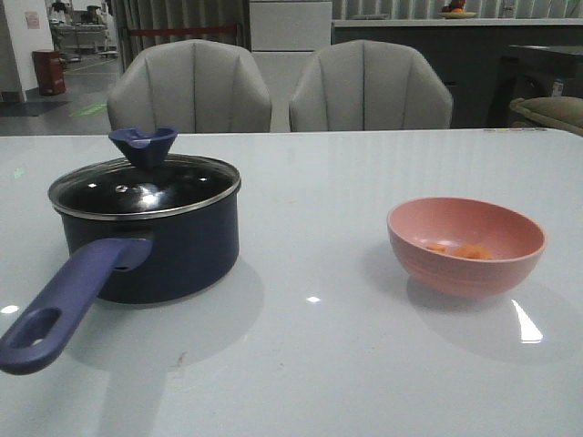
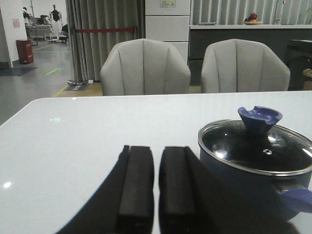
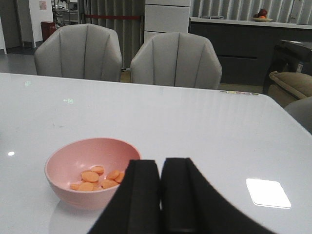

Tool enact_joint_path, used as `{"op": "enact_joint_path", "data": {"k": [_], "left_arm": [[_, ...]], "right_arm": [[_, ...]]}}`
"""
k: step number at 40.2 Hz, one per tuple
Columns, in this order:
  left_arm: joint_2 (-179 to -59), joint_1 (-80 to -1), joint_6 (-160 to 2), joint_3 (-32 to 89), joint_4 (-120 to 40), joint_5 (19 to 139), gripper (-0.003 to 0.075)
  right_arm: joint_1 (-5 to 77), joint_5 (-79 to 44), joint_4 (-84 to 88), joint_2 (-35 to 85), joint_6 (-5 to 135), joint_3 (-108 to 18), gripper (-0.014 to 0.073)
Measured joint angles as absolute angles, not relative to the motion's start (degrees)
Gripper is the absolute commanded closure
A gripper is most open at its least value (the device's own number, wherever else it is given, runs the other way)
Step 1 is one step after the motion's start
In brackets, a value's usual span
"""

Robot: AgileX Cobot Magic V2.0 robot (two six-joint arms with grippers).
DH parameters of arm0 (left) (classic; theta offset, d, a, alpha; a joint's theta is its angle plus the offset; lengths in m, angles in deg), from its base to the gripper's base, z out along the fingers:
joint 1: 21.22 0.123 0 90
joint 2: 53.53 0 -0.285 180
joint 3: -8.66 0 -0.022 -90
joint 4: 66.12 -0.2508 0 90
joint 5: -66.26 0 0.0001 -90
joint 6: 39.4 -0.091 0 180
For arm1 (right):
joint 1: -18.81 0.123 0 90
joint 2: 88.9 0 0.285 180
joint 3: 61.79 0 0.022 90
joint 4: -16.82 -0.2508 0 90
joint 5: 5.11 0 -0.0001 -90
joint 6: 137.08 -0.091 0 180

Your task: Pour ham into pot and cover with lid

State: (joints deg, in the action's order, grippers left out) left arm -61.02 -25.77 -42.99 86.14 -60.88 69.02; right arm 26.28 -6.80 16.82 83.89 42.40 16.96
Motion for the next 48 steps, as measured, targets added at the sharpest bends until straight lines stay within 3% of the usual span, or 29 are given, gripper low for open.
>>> {"op": "enact_joint_path", "data": {"k": [35,48], "left_arm": [[-61.02,-25.77,-42.99,86.14,-62.28,67.36,0.0589],[-61.02,-25.77,-42.99,86.14,-61.10,58.82,0.0589]], "right_arm": [[26.28,-6.80,16.82,83.89,42.40,16.96,0.0444],[26.28,-6.80,16.82,83.89,42.40,16.96,0.0444]]}}
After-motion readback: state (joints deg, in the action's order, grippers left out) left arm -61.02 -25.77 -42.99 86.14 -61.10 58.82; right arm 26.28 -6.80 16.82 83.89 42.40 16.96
